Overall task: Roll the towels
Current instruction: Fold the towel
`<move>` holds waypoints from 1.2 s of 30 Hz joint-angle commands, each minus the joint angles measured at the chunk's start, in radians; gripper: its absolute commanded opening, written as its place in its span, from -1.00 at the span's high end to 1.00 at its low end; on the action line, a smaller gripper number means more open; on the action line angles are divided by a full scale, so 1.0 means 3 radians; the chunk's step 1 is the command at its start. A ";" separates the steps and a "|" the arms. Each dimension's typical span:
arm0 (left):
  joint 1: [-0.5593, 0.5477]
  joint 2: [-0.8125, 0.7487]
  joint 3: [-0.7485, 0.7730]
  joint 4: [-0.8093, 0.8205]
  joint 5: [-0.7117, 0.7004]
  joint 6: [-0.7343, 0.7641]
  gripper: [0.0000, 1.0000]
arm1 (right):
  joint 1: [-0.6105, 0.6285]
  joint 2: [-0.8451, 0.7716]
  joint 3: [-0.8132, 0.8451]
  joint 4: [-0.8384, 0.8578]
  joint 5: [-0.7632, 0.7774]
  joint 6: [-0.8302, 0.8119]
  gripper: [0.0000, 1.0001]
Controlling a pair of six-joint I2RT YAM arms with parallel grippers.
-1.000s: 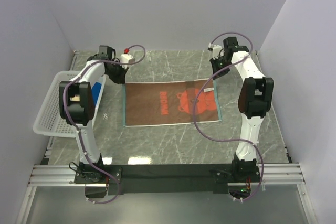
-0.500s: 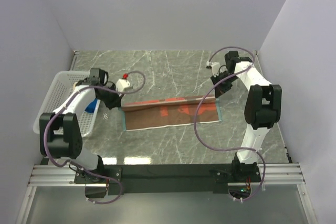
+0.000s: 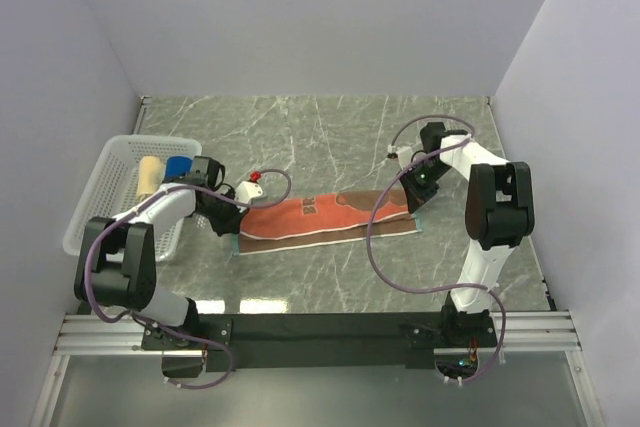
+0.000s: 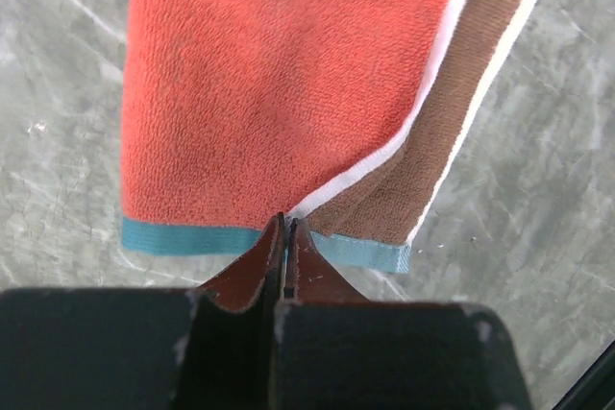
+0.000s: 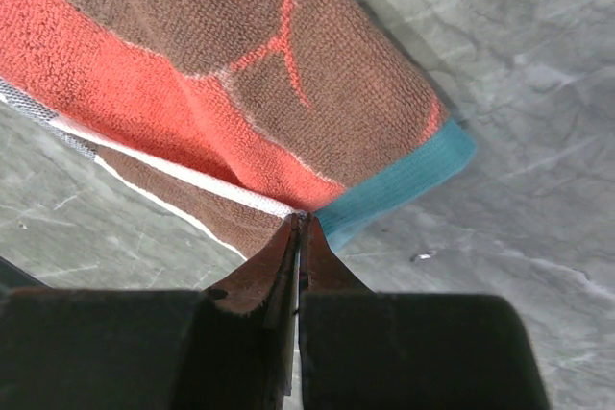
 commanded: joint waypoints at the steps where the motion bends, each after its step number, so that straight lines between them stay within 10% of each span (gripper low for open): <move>1: 0.0003 0.0027 0.0139 0.0096 -0.0047 -0.0153 0.99 | 0.0016 -0.0088 0.0131 0.0034 0.0068 -0.0022 1.00; 14: 0.0029 -0.0265 0.0512 -0.0957 0.0132 0.0307 0.99 | -0.0015 -0.0462 0.0111 -0.0308 0.0094 -0.0221 1.00; 36: 0.0008 0.0073 0.0246 -0.0441 0.0065 -0.0030 0.99 | -0.0015 -0.0150 -0.0002 -0.0001 0.0165 -0.0094 1.00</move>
